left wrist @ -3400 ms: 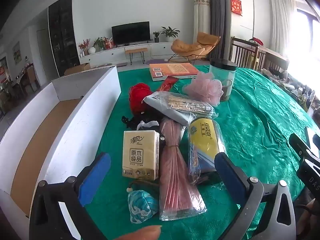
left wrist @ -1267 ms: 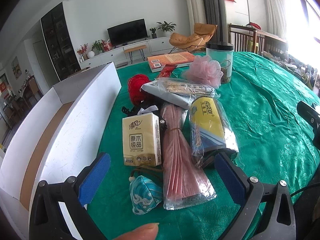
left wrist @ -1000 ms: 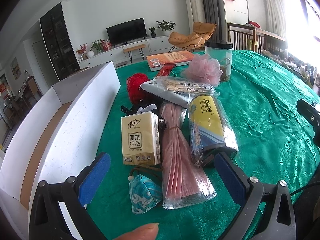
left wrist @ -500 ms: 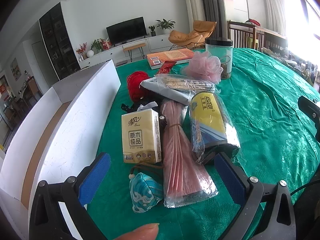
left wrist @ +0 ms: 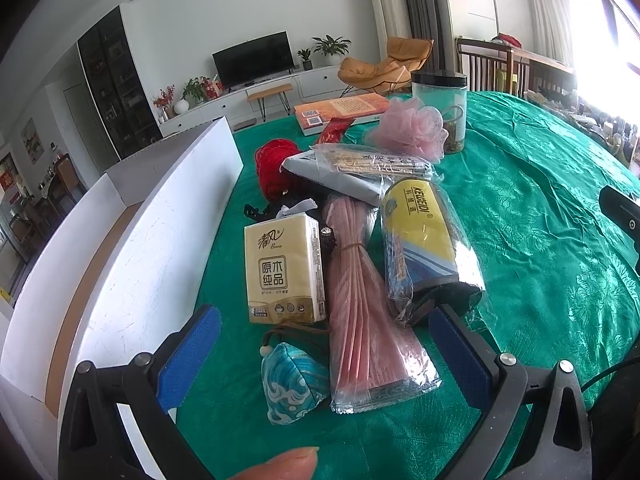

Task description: Organize soft objects

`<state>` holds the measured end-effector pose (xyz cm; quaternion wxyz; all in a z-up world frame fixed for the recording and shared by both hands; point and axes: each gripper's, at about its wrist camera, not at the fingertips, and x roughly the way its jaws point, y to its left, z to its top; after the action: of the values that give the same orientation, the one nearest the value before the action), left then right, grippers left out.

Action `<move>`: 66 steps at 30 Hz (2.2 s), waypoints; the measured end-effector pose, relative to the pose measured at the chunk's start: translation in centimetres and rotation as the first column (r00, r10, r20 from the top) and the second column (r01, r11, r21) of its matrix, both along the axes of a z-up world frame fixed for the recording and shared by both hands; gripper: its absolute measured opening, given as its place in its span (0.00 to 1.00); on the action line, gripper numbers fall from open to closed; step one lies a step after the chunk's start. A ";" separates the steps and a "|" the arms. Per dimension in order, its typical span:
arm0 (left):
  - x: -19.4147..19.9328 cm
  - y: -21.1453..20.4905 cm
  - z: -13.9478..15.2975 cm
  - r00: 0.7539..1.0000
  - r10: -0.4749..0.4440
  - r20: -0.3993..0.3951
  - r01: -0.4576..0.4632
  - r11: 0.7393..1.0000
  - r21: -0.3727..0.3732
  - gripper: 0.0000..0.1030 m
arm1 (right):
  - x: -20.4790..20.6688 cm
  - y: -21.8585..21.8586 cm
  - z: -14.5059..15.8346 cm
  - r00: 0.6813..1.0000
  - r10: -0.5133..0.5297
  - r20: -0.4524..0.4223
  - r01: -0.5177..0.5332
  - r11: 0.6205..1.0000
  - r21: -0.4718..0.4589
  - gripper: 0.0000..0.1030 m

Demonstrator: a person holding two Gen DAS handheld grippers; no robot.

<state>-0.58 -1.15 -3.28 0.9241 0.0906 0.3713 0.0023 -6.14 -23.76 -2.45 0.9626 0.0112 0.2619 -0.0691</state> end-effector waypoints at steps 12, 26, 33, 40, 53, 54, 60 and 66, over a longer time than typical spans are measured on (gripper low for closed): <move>-0.1 0.0 -0.2 1.000 0.001 -0.011 -0.001 1.000 0.005 1.00 | 0.1 0.0 0.0 1.000 0.002 -0.001 -0.002 1.000 0.002 0.91; -1.5 1.7 -1.8 0.994 -0.033 -0.108 0.031 0.999 -0.020 1.00 | 2.0 3.4 -2.0 0.930 0.346 -0.122 -0.330 0.935 0.133 0.91; -2.4 2.6 -3.3 0.988 -0.038 -0.153 0.037 0.999 -0.008 1.00 | 6.5 7.9 -5.3 0.751 0.613 -0.245 -0.511 0.775 0.372 0.91; -1.9 2.5 -4.1 0.983 -0.047 -0.179 0.045 0.999 -0.016 1.00 | 7.2 -3.4 -4.6 0.978 -0.067 -0.200 0.122 0.953 0.279 0.91; 1.0 1.5 -5.2 0.960 -0.066 -0.273 0.022 0.987 -0.162 1.00 | 6.0 -3.9 -5.8 0.957 -0.047 -0.288 0.123 0.960 0.253 0.91; 1.2 1.3 -5.2 0.959 -0.065 -0.277 0.023 0.988 -0.155 1.00 | 6.1 -3.5 -6.0 0.949 -0.068 -0.307 0.139 0.967 0.214 0.91; 3.4 -0.4 -5.3 0.949 -0.102 -0.298 0.056 0.986 -0.159 1.00 | 6.6 -4.0 -7.0 0.913 -0.140 -0.382 0.207 0.968 0.139 0.91; 6.3 -1.2 -5.5 0.957 -0.050 -0.286 0.005 0.987 -0.158 1.00 | 6.8 -4.3 -7.3 0.898 -0.162 -0.410 0.229 0.966 0.121 0.91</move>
<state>5.70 -2.33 -8.73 0.8642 0.0227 0.4999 -0.0528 0.67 -28.03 -9.75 0.8732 0.1032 0.4538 -0.1444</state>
